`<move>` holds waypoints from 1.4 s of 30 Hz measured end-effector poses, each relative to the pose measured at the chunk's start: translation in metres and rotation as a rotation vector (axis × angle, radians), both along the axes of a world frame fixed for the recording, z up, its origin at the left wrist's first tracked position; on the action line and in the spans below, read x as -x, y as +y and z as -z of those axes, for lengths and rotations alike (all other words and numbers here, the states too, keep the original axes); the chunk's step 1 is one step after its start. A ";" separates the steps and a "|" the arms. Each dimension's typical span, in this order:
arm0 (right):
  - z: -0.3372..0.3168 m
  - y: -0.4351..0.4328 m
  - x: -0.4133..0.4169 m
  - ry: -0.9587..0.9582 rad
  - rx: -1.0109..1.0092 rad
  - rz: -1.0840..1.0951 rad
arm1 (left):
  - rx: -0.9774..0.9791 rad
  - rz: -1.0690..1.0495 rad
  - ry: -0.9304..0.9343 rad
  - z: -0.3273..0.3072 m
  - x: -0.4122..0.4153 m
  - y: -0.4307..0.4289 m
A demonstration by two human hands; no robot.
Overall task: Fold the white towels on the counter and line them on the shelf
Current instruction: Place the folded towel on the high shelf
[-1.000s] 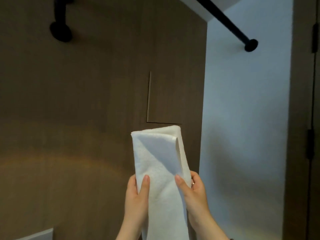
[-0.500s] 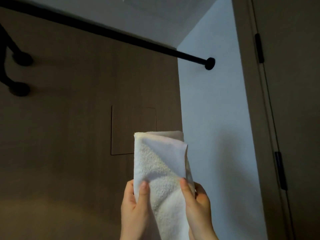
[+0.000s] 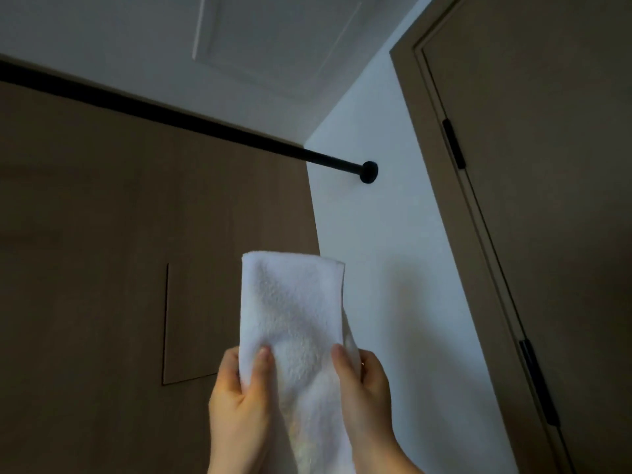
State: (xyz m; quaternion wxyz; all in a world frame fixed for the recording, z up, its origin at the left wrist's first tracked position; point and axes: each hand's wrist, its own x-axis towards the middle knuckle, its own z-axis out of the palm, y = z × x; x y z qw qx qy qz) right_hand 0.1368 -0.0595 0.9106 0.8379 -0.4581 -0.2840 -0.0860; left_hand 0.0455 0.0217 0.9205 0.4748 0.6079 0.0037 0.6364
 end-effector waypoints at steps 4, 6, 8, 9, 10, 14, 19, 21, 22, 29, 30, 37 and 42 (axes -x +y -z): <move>-0.038 -0.004 -0.027 -0.161 -0.045 0.139 | -0.117 -0.064 -0.035 -0.043 -0.024 0.001; -0.058 -0.009 -0.046 -0.241 -0.072 0.196 | -0.173 -0.099 -0.040 -0.062 -0.039 -0.004; -0.076 -0.015 -0.064 -0.301 -0.084 0.228 | -0.233 -0.142 -0.041 -0.079 -0.055 -0.008; -0.085 -0.018 -0.073 -0.327 -0.085 0.240 | -0.263 -0.160 -0.050 -0.087 -0.063 -0.010; -0.093 -0.020 -0.082 -0.351 -0.082 0.255 | -0.297 -0.183 -0.061 -0.096 -0.072 -0.010; -0.129 -0.027 -0.123 -0.429 -0.061 0.342 | -0.406 -0.305 -0.102 -0.133 -0.113 -0.012; -0.192 -0.030 -0.178 -0.518 -0.063 0.395 | -0.400 -0.403 -0.101 -0.200 -0.162 -0.018; -0.220 -0.033 -0.196 -0.537 -0.055 0.405 | -0.403 -0.474 -0.098 -0.225 -0.177 -0.019; -0.232 -0.036 -0.202 -0.545 -0.057 0.407 | -0.402 -0.503 -0.099 -0.236 -0.183 -0.020; -0.284 -0.049 -0.220 -0.548 -0.109 0.445 | -0.349 -0.650 -0.090 -0.285 -0.196 -0.031; -0.288 -0.051 -0.221 -0.528 -0.113 0.454 | -0.339 -0.655 -0.106 -0.288 -0.196 -0.034; -0.314 -0.044 -0.216 -0.478 -0.047 0.475 | -0.513 -0.721 -0.105 -0.303 -0.186 -0.039; -0.329 -0.035 -0.214 -0.505 -0.025 0.508 | -0.637 -0.863 0.082 -0.319 -0.191 -0.029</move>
